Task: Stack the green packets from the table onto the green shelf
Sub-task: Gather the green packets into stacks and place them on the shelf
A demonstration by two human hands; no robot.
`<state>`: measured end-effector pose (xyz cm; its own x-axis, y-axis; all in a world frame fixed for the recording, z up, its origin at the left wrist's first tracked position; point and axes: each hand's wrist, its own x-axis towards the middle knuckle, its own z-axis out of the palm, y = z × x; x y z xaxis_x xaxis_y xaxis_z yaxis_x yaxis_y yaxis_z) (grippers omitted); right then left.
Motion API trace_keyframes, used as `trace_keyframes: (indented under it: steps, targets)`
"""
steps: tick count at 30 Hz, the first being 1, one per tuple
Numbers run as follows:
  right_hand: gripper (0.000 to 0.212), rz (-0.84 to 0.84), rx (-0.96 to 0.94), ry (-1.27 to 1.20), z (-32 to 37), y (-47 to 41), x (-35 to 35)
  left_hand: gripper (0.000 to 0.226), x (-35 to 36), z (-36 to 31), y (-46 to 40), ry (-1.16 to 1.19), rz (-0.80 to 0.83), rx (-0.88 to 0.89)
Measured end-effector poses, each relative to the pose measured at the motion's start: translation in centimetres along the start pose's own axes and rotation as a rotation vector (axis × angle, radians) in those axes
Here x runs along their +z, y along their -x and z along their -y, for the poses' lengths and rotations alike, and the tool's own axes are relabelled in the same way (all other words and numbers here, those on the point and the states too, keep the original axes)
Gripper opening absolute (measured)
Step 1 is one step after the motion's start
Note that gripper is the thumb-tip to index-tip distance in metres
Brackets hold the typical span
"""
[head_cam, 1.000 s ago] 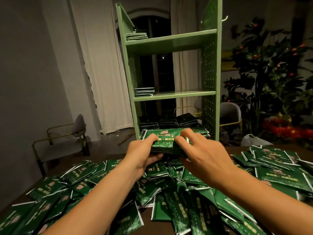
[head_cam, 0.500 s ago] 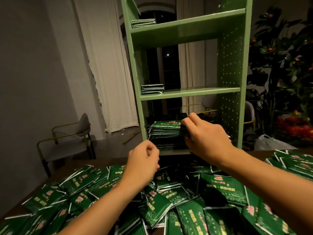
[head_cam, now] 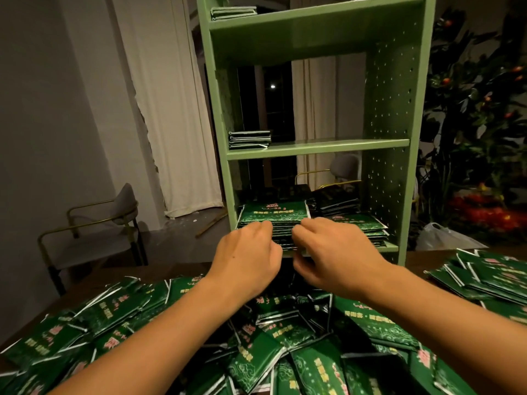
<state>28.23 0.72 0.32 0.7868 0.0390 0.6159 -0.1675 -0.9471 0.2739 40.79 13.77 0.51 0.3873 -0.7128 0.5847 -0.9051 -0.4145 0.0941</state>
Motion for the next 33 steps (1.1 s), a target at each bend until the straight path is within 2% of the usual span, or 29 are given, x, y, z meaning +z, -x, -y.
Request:
trace_keyframes:
  steps: [2, 4, 12, 20, 28, 31, 33]
  targets:
    - [0.018, 0.066, 0.018, -0.051, 0.2, -0.6, 0.5, 0.014, -0.1, 0.1, -0.2, -0.023, -0.014, -0.022]
    - [0.017, 0.072, 0.123, -0.117, 0.1, -1.3, 0.4, 0.012, -0.3, 0.4, -0.4, -0.045, -0.036, -0.049]
    - [0.016, 0.153, 0.28, -0.264, -0.2, -2.8, 0.3, 0.008, -0.6, 1.1, -0.5, -0.086, 0.013, -0.094]
    - [0.015, 0.258, 0.374, -0.265, 0.1, -2.2, -2.2, 0.006, -1.9, 0.6, 0.5, -0.017, 0.047, -0.119]
    - [0.015, 0.352, 0.435, -0.27, 1.5, 2.0, -7.0, 0.005, -4.1, -2.9, 3.9, 0.04, 0.129, -0.052]
    - [0.015, 0.444, 0.475, -0.302, 2.4, 4.4, -8.3, 0.004, -4.2, -4.2, 6.1, 0.079, 0.169, -0.024]
    - [0.016, 0.585, 0.489, -0.293, 2.9, 6.0, -8.8, 0.004, -4.0, -4.9, 7.6, 0.096, 0.191, -0.006]
